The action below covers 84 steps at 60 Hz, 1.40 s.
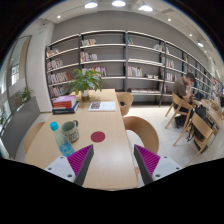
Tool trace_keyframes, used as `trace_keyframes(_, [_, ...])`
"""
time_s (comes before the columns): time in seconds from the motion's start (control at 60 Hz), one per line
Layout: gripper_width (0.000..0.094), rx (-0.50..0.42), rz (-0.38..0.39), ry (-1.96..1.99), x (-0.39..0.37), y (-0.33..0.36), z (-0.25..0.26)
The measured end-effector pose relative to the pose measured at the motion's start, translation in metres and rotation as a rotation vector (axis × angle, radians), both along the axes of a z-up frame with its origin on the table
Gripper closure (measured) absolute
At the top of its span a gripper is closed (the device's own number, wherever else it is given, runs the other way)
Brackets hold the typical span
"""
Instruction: Pour water
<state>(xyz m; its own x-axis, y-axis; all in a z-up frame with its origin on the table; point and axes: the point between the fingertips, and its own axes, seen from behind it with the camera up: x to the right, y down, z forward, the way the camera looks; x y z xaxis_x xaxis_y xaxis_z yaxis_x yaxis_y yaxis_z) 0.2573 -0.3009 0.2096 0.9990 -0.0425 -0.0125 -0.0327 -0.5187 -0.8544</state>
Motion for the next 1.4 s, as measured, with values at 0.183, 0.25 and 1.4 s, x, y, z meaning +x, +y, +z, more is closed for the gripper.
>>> trace_keyframes(0.183, [0.011, 0.006, 0.053, 0.028, -0.028, -0.003, -0.03])
trace_keyframes(0.25, [0.0108, 0.015, 0.093, 0.048, -0.052, -0.006, -0.042])
trace_keyframes(1.4, [0.0595, 0.316, 0.045, -0.03, -0.207, 0.138, -0.108])
